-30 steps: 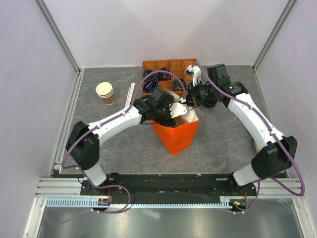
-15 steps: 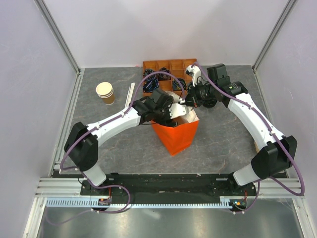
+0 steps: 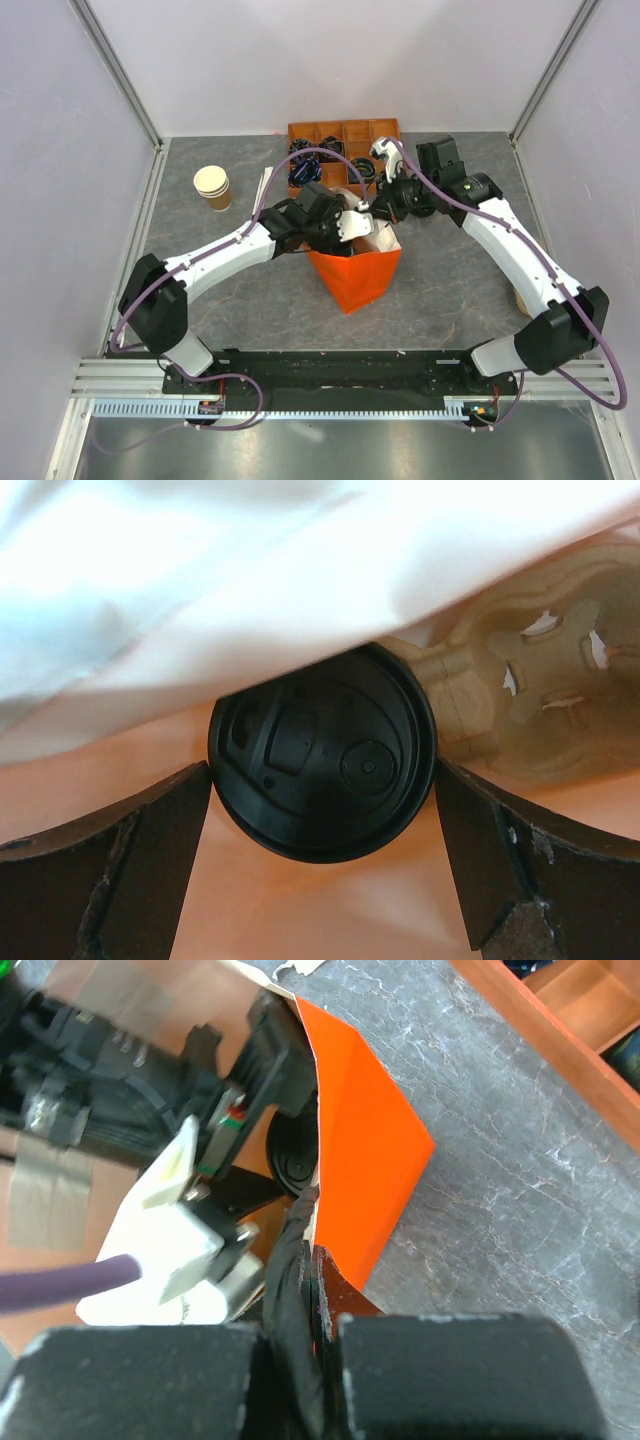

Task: Pack the takeout coffee

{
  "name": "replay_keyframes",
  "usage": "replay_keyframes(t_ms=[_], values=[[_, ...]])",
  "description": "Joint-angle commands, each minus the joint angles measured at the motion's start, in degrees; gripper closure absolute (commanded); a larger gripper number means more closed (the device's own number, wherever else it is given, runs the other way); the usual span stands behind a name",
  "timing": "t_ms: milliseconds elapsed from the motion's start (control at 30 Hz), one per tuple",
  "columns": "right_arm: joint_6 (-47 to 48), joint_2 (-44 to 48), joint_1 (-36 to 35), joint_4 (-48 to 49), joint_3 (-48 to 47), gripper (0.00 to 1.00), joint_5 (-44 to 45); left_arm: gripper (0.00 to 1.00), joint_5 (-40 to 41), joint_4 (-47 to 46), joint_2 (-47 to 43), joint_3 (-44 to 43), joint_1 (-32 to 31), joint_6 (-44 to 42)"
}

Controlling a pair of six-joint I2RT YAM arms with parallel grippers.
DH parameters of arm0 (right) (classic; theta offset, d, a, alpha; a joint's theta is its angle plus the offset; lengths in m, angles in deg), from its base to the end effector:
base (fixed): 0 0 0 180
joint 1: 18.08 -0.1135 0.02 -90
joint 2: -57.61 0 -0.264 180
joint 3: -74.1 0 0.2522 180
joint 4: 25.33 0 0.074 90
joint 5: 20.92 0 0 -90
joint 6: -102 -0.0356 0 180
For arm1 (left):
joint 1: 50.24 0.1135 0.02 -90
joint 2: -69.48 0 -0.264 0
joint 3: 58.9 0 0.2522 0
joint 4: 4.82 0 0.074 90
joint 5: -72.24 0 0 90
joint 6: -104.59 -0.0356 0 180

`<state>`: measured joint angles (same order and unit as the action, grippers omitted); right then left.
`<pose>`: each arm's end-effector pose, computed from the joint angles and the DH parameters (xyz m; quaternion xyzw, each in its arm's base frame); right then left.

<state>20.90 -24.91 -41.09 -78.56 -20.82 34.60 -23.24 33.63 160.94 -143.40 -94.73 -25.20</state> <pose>0.2776 0.1398 0.3618 -0.3573 0.8011 0.3163 0.3612 0.2501 -0.2504 0.2689 0.6335 0.6731 -0.0597 0.3768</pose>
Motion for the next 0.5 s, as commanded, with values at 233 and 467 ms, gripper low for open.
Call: replay_keyframes(t_ms=[233, 467], values=[[5.07, 5.00, -2.48, 4.04, 2.77, 1.00, 4.24, 0.00, 0.03, -4.12, -4.36, 2.27, 0.10, -1.34], [4.54, 4.74, -2.57, 4.13, 2.68, 1.00, 4.51, 0.00, -1.82, -1.14, -4.71, 2.80, 0.11, -1.34]])
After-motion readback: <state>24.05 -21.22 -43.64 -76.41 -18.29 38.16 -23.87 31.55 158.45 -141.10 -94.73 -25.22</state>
